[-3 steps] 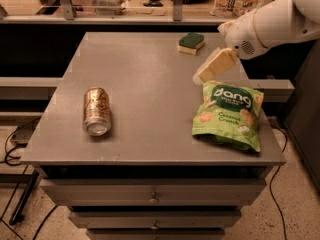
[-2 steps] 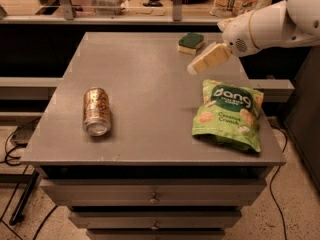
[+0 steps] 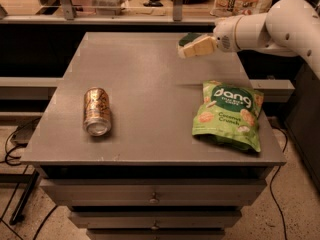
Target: Move sponge near orange can
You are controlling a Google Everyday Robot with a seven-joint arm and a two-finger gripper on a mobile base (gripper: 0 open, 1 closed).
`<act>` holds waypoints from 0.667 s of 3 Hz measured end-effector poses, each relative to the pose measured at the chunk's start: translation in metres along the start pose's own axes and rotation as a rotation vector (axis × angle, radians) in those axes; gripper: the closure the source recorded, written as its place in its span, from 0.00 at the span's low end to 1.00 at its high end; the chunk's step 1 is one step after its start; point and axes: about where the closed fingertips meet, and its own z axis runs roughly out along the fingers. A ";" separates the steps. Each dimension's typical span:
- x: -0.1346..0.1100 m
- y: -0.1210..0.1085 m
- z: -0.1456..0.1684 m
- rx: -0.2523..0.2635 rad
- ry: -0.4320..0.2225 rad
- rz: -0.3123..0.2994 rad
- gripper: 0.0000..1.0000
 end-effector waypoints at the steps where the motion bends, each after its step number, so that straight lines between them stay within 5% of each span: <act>1: 0.007 -0.021 0.024 0.047 -0.011 0.045 0.00; 2: 0.021 -0.038 0.047 0.090 -0.034 0.124 0.00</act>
Offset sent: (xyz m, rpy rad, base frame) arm 0.0883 -0.0139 -0.0493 0.1826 0.0397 -0.2170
